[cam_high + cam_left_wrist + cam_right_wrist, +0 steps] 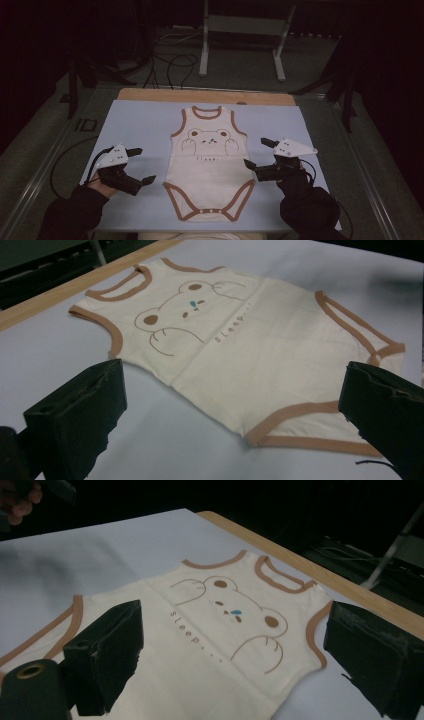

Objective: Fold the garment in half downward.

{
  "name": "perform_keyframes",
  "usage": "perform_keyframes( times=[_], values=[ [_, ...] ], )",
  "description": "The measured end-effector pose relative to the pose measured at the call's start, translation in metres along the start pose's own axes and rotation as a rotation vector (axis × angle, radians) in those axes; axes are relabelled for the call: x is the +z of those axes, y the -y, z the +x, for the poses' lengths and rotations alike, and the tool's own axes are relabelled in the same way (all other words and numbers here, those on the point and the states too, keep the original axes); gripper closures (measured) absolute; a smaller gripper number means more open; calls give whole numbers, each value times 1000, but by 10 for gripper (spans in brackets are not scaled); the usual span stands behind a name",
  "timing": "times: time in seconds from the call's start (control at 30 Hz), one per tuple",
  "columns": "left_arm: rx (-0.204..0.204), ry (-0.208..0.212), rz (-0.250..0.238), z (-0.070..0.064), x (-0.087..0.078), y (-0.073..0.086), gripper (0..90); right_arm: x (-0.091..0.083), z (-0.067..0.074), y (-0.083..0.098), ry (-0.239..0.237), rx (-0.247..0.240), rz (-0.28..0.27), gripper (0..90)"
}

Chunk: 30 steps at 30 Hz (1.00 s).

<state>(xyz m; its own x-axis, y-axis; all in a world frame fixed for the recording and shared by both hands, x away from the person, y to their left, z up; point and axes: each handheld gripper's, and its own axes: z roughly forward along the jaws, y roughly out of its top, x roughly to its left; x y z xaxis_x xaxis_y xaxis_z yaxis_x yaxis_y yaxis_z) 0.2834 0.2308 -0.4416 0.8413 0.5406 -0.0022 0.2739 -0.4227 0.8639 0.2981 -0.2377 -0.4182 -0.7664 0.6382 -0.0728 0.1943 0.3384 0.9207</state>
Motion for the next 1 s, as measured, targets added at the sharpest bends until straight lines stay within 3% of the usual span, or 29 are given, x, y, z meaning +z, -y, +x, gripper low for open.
perform_keyframes(
  times=[0.4, 0.77, 1.0],
  values=[
    [-2, 21, 30, 17, 19, -14, 1, 28, -21, -14, -16, 7, 14, 91],
    [0, 3, 55, 29, 35, -25, 1, 54, -39, -9, -4, 32, 78, 91],
    [0, 9, 74, 36, 49, -29, 1, 65, -45, -3, -1, 54, 92, 92]
  ],
)
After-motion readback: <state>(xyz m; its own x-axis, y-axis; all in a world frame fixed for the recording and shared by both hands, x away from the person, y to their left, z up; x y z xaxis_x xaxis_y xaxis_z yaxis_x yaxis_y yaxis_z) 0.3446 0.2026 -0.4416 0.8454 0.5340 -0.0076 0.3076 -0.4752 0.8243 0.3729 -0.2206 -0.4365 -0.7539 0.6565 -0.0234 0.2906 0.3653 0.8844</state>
